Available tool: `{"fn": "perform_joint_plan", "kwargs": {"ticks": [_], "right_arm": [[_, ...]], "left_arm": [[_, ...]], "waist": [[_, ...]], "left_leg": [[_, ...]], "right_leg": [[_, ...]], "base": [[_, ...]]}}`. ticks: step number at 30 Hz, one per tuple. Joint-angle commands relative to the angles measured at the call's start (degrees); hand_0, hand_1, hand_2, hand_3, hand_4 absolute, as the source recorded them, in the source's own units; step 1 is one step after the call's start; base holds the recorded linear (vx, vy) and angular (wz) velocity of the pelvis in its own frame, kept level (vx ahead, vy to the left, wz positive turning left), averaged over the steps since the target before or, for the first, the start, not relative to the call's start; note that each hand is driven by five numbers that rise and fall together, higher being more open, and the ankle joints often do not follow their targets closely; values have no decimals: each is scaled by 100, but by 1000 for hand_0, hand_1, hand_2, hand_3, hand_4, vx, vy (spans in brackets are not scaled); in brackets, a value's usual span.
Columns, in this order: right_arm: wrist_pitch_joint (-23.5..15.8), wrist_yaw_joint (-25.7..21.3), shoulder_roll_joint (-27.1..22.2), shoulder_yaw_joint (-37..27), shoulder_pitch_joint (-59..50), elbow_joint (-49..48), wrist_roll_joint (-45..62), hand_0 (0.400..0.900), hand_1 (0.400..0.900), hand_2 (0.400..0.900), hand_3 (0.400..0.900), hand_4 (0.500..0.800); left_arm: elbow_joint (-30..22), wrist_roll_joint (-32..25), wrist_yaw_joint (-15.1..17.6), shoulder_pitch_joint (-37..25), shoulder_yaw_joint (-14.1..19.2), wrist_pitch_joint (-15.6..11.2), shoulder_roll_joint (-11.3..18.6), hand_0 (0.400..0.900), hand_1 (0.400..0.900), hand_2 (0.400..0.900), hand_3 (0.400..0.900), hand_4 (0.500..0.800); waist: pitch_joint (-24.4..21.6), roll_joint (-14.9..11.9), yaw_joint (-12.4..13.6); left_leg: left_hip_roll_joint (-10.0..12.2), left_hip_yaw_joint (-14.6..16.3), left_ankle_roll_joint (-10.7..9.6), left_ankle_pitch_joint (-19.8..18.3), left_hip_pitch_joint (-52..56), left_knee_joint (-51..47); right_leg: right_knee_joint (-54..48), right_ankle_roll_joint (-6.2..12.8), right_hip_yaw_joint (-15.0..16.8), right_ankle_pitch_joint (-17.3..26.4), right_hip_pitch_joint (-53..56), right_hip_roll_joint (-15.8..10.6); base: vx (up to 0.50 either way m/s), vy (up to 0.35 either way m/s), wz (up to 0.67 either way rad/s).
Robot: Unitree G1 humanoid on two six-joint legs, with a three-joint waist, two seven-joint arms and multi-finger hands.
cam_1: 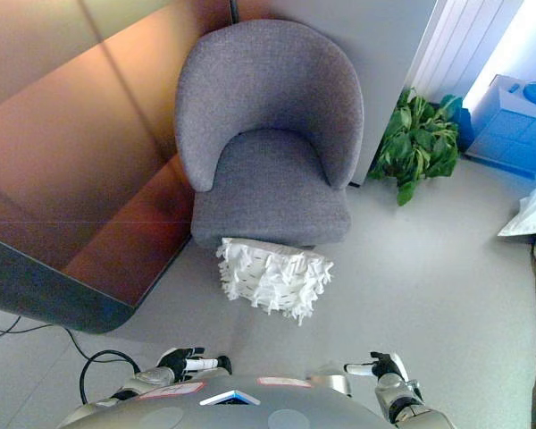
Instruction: Pick up the pillow and put it on the sofa.
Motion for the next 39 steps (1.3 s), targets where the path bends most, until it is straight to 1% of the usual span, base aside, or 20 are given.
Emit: {"fn": "perform_joint_plan", "kwargs": {"ticks": [1,2,6,8,11,14,18,21,31,34,37,39], "right_arm": [[-61,-118,-28,175,-530,-5,-332,900,900,900,900,800],[-30,-92,-27,190,-545,-5,-325,900,900,900,900,800],[30,18,-7,165,-549,43,-196,900,900,900,900,800],[100,106,16,125,-519,112,-211,900,900,900,900,800],[122,74,41,100,-491,164,-239,900,900,900,900,800],[155,141,44,95,-494,182,-270,900,900,900,900,800],[108,110,48,114,-534,194,-280,900,900,900,900,800],[107,172,37,132,-562,180,-309,900,900,900,900,800],[160,129,56,162,-545,190,-276,900,900,900,900,800],[182,81,72,180,-560,206,-302,900,900,900,900,800],[196,36,89,184,-577,237,-152,900,900,900,900,800],[181,-8,104,128,-581,251,56,900,900,900,900,800]], "left_arm": [[192,30,113,-373,58,-72,111,900,900,900,900,800],[173,13,195,-374,60,-118,119,900,900,900,900,800],[149,-9,-6,-379,70,-4,110,900,900,900,900,800],[192,-17,-5,-340,83,2,86,900,900,900,900,800],[215,-2,-2,-303,110,24,74,900,900,900,900,800],[235,28,-32,-291,107,24,65,900,900,900,900,800],[229,6,-44,-318,76,32,59,900,900,900,900,800],[225,12,-33,-336,49,25,42,900,900,900,900,800],[224,165,-73,-327,42,22,83,900,900,900,900,800],[212,187,-78,-328,22,76,106,900,900,900,900,800],[219,176,-59,-320,47,50,144,900,900,900,900,800],[203,221,-26,-339,39,28,163,900,900,900,900,800]], "waist": [[280,-29,114],[273,-26,108],[251,-20,104],[238,-13,96],[216,-7,87],[205,-10,83],[214,0,88],[222,12,87],[240,29,97],[252,59,103],[260,98,89],[283,116,42]], "left_leg": [[-429,101,496,-823,507,-35],[-422,110,497,-824,516,-35],[-401,133,493,-824,550,-35],[-389,143,492,-827,573,-35],[-386,149,486,-826,587,-35],[-384,155,486,-813,579,-35],[-377,158,485,-789,554,-35],[-386,146,493,-783,540,-35],[-399,130,504,-794,551,-35],[-412,117,510,-787,542,-34],[-369,142,510,-774,555,-35],[-296,165,494,-742,538,19]], "right_leg": [[13,39,126,300,-406,203],[17,36,126,294,-403,208],[19,31,121,283,-377,213],[10,27,104,283,-351,213],[2,26,108,284,-335,213],[9,25,134,290,-349,217],[41,15,149,275,-384,217],[42,8,162,273,-397,219],[46,7,135,261,-382,202],[87,4,105,232,-396,199],[246,-27,84,123,-424,233],[436,-85,162,9,-492,307]], "base": [[-7,-1,-3],[-8,-2,-4],[1,-6,-3],[0,0,0],[34,-3,-3],[0,0,0],[0,0,0],[0,0,0],[2,-16,1],[14,-66,-5],[36,-118,-4],[43,-152,7]]}}
